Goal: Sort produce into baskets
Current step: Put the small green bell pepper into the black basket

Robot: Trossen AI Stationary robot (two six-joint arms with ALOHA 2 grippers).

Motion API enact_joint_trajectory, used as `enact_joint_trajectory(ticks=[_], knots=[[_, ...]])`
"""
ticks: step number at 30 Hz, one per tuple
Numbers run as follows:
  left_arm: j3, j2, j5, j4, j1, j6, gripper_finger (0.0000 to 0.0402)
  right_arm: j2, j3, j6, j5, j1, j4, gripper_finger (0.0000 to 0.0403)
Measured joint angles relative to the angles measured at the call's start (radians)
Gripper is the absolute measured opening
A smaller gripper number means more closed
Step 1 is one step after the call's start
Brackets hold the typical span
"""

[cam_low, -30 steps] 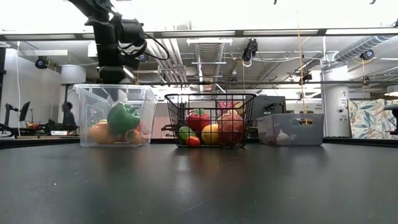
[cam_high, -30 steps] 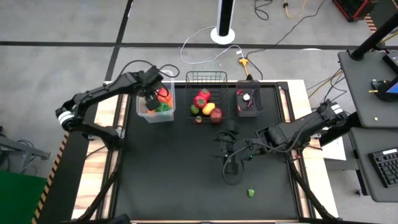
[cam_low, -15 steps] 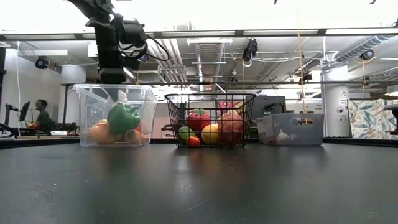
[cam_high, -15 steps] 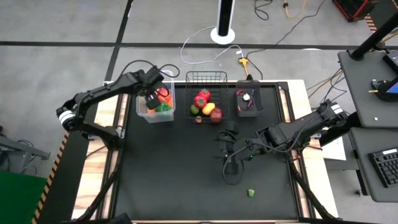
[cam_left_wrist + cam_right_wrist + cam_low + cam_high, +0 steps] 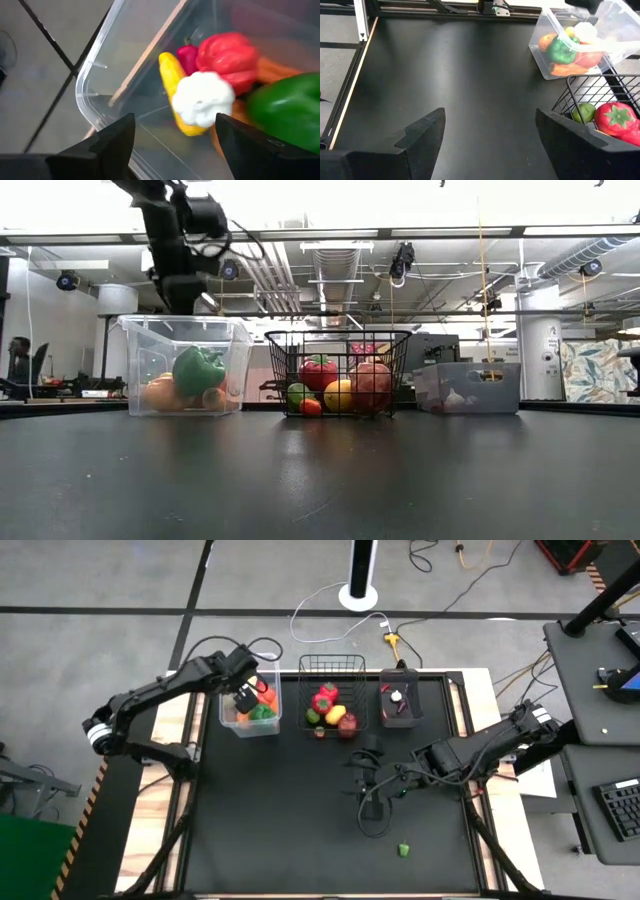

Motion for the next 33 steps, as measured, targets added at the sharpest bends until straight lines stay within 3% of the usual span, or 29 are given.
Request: enact_joint_trajectory(ticks=[4, 9, 15, 22, 27, 33], knots=[[0.0, -0.089, 0.002, -0.045, -0.082, -0.146, 0.0256, 0.0, 0.0, 0.021, 0.0, 0.0, -0.016, 0.0302], [-0.013, -0.217, 0.002, -0.026, -0.307, -0.323, 0.0256, 0.0, 0.0, 0.074, 0.0, 0.0, -0.034, 0.0296], [-0.126, -0.298, -0.027, 0.3, -0.689, -0.44, 0.0256, 0.0, -0.005, 0.146, 0.0, 0.0, -0.046, 0.0286], [-0.287, -0.267, -0.263, 0.684, -1.068, -0.426, 0.0256, 0.0, -0.032, 0.317, -0.06, 0.0, -0.057, 0.0275], [-0.362, -0.216, -0.314, 0.865, -1.198, -0.427, 0.0256, 0.01, -0.092, 0.513, -0.173, 0.0, -0.069, 0.0265], [-0.38, -0.144, -0.315, 0.945, -1.241, -0.453, 0.0256, 0.077, -0.141, 0.793, -0.337, 0.025, -0.135, 0.0253]])
